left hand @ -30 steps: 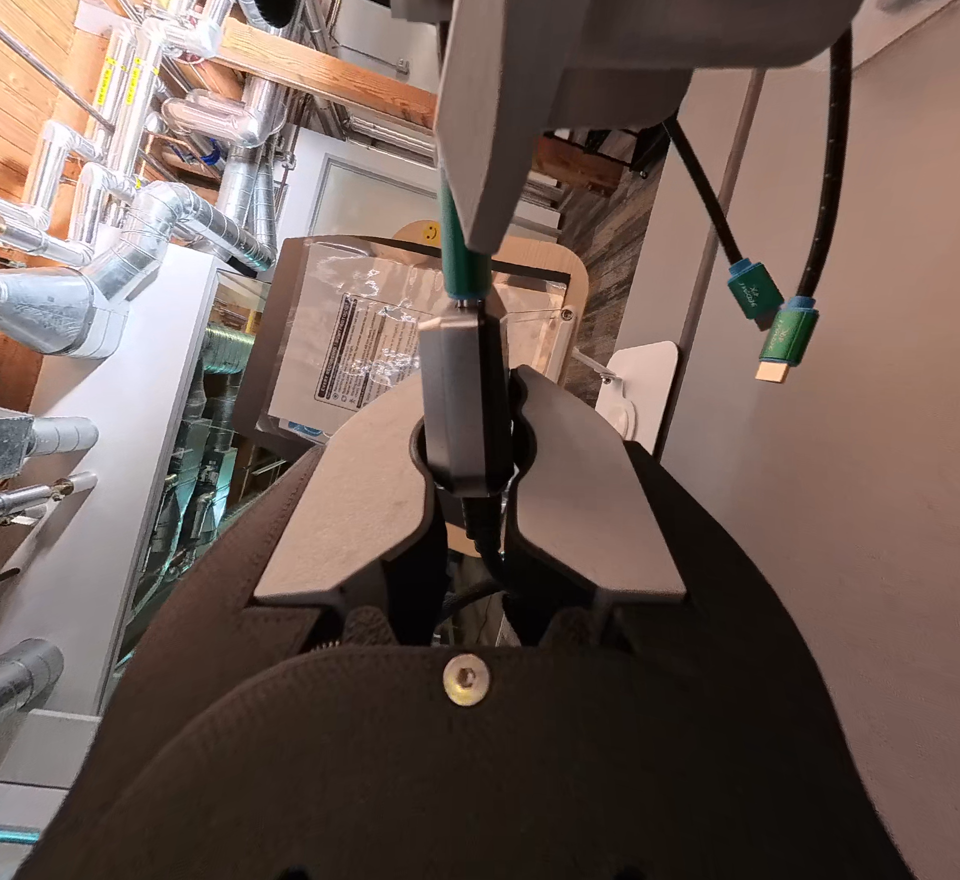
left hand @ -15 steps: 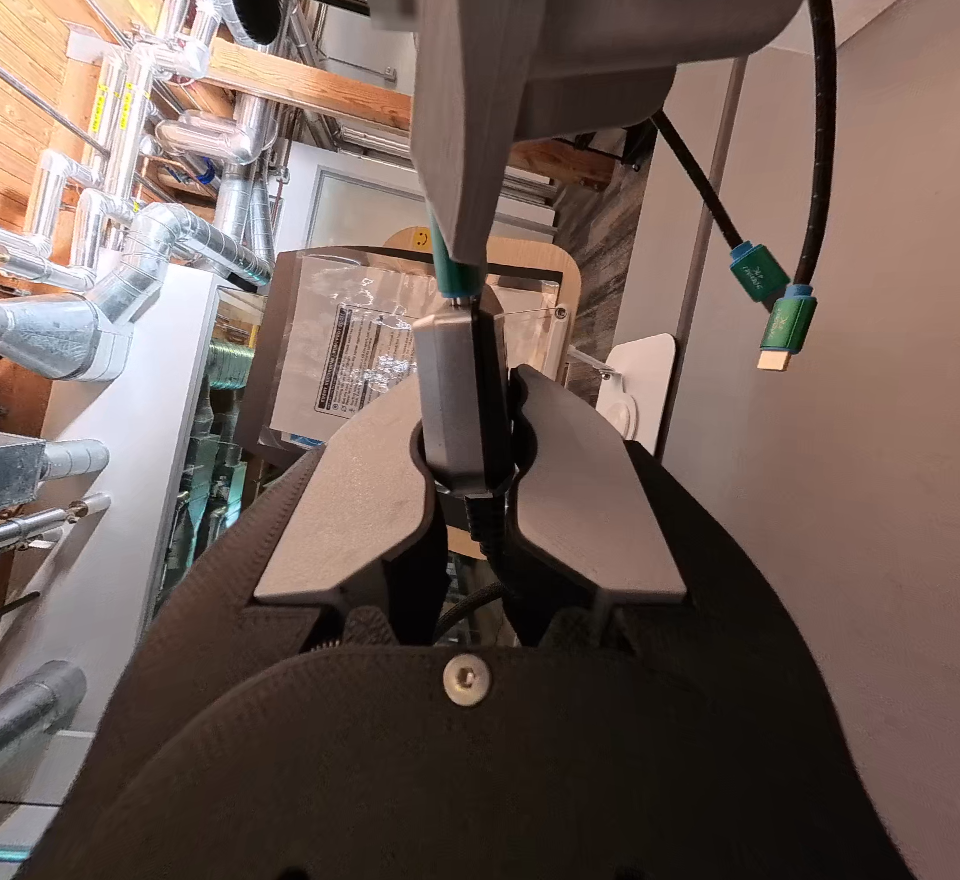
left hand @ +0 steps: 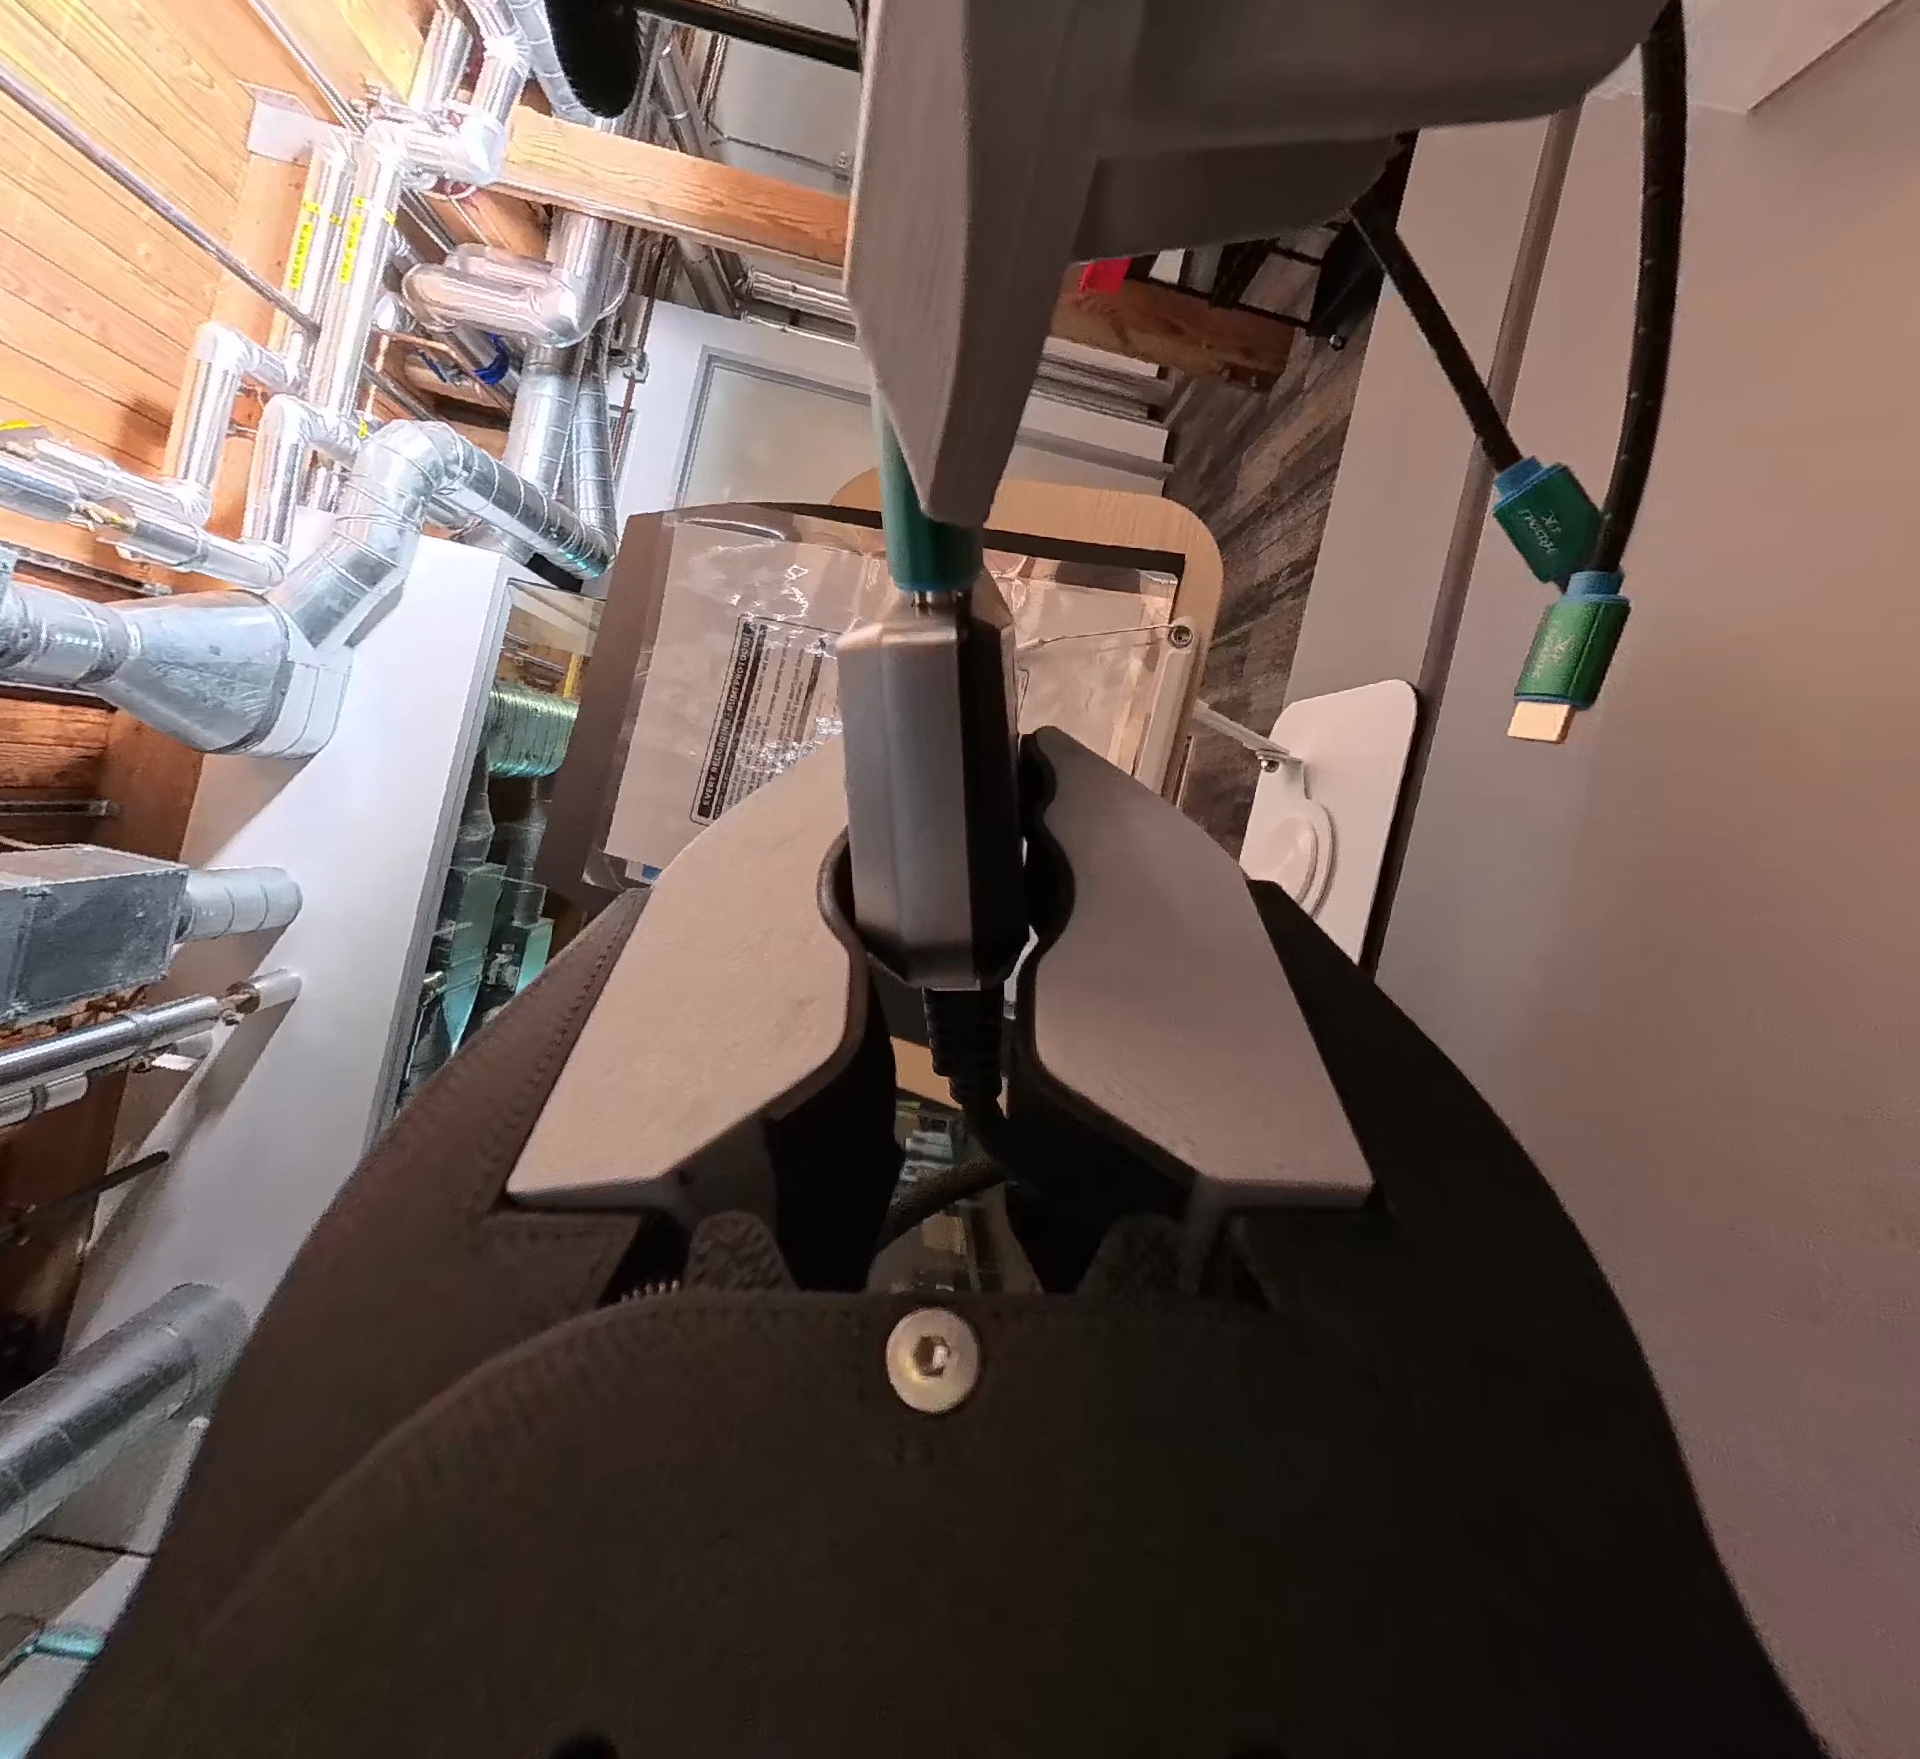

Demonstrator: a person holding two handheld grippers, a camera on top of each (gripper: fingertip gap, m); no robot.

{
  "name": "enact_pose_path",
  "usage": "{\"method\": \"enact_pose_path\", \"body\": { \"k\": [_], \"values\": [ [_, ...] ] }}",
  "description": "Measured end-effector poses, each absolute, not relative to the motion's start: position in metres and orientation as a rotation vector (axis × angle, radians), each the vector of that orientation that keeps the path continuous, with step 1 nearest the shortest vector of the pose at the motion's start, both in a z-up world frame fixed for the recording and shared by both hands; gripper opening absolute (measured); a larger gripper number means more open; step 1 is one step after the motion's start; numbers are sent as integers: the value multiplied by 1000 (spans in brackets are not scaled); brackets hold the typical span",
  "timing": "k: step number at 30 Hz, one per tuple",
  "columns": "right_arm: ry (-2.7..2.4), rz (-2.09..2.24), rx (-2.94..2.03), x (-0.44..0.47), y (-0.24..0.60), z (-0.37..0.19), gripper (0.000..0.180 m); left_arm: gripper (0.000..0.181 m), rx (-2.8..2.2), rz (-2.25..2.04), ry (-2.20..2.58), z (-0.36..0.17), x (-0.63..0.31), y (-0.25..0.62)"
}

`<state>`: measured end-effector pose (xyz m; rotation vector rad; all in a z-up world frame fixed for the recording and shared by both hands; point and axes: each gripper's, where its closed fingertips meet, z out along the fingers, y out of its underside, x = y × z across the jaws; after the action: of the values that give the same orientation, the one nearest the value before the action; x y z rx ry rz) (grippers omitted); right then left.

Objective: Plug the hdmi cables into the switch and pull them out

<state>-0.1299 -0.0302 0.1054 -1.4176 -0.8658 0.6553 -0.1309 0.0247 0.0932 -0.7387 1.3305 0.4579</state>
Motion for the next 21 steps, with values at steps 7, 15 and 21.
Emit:
{"method": "enact_pose_path", "body": {
  "k": [7,15,21],
  "values": [
    [-877,762,-1437,-128,-32,106,22,22,-729,472,1324,95,-129,23],
    [-892,674,-1435,-128,-34,107,22,23,-716,477,1324,97,-129,21],
    [-780,835,-1380,-107,-42,135,22,23,-822,679,1247,105,-160,52]
  ]
}}
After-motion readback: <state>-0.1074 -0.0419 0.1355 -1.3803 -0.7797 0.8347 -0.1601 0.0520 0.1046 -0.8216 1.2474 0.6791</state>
